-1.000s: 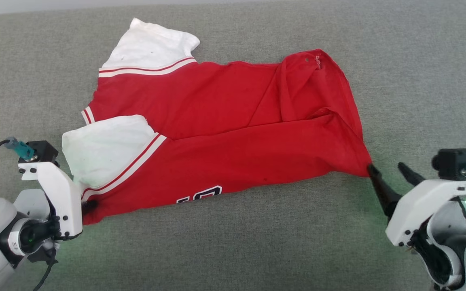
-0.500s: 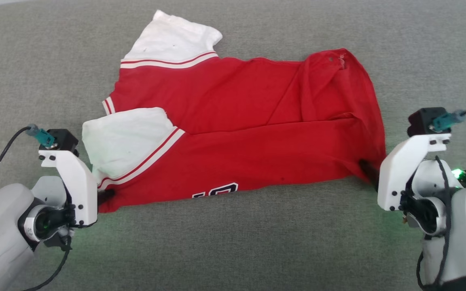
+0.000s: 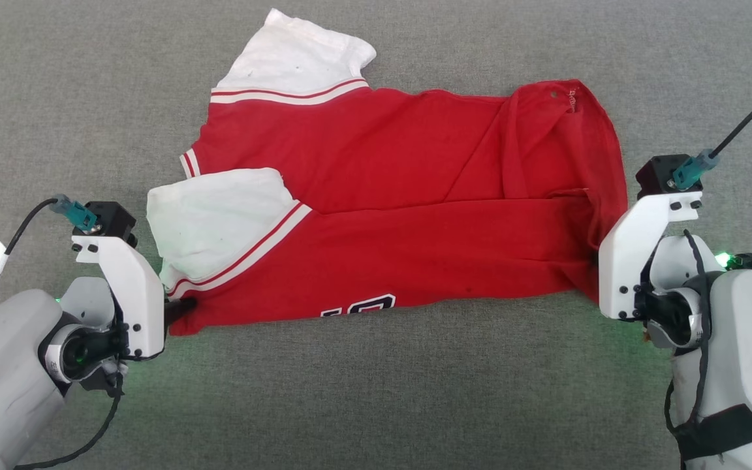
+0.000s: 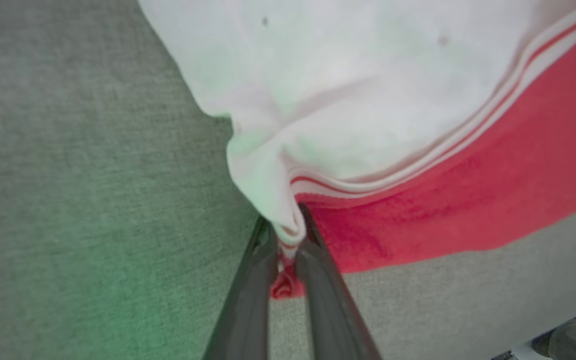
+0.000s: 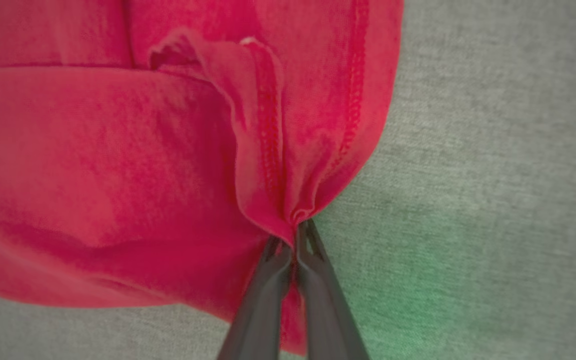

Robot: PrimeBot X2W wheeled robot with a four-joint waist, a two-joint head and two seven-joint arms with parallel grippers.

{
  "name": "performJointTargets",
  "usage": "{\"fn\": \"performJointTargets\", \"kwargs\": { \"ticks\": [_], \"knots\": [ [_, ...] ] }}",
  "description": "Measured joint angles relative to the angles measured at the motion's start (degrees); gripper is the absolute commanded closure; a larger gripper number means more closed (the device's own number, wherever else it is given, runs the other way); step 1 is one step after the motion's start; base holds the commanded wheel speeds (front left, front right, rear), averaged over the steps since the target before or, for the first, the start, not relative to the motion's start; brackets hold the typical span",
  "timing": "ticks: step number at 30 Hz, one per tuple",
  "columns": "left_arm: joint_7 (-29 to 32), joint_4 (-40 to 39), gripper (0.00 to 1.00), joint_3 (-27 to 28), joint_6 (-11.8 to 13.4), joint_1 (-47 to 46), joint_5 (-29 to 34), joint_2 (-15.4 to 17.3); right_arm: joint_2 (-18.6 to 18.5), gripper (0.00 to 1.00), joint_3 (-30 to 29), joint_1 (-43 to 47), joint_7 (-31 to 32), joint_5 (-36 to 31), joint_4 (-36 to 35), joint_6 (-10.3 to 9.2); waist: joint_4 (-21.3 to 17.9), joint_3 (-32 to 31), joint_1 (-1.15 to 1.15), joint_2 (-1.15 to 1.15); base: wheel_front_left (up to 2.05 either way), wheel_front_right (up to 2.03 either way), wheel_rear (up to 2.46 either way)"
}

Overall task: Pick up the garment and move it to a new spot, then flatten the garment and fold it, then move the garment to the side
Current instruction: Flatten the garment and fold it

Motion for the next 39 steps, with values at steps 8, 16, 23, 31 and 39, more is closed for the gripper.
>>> {"fn": "performJointTargets", "kwargs": {
  "ticks": [8, 16, 23, 31, 39],
  "knots": [
    [0.63, -1.63, 1.00, 0.08, -0.15, 0.15, -0.25, 2.11, -1.71, 1.00, 0.82, 0.78, 1.26, 2.71, -2.55, 0.01, -0.40, -0.89, 0.00, 0.00, 0.00, 0.00, 0.00],
    [2.56, -12.77, 1.00, 0.68, 6.45, 3.00, -1.03, 10.39, -4.70, 1.00, -0.47, 7.86, 6.93, 7.44, -14.23, 0.01, -0.57, -2.15, 0.00, -0.01, 0.00, 0.00, 0.00],
    [2.04, -25.43, 1.00, 1.35, 13.24, 7.35, -2.92, 16.30, -4.98, 1.00, -3.20, 14.77, 12.01, 8.84, -23.73, 0.02, -0.29, -2.02, 0.00, -0.01, 0.00, 0.00, 0.00],
    [0.98, -27.84, 0.80, 0.24, 15.72, 11.02, -3.60, 16.36, -2.52, 1.00, -4.30, 21.27, 13.18, 7.68, -26.93, 0.02, -0.26, -1.33, 0.00, -0.01, 0.00, 0.00, 0.00],
    [1.56, -22.53, 0.00, 0.05, 14.18, 10.45, -3.60, 13.77, -0.92, 0.00, -2.92, 20.67, 7.22, 6.53, -21.23, 0.02, -1.22, -1.13, 0.00, -0.01, 0.00, 0.00, 0.00]
  ]
}}
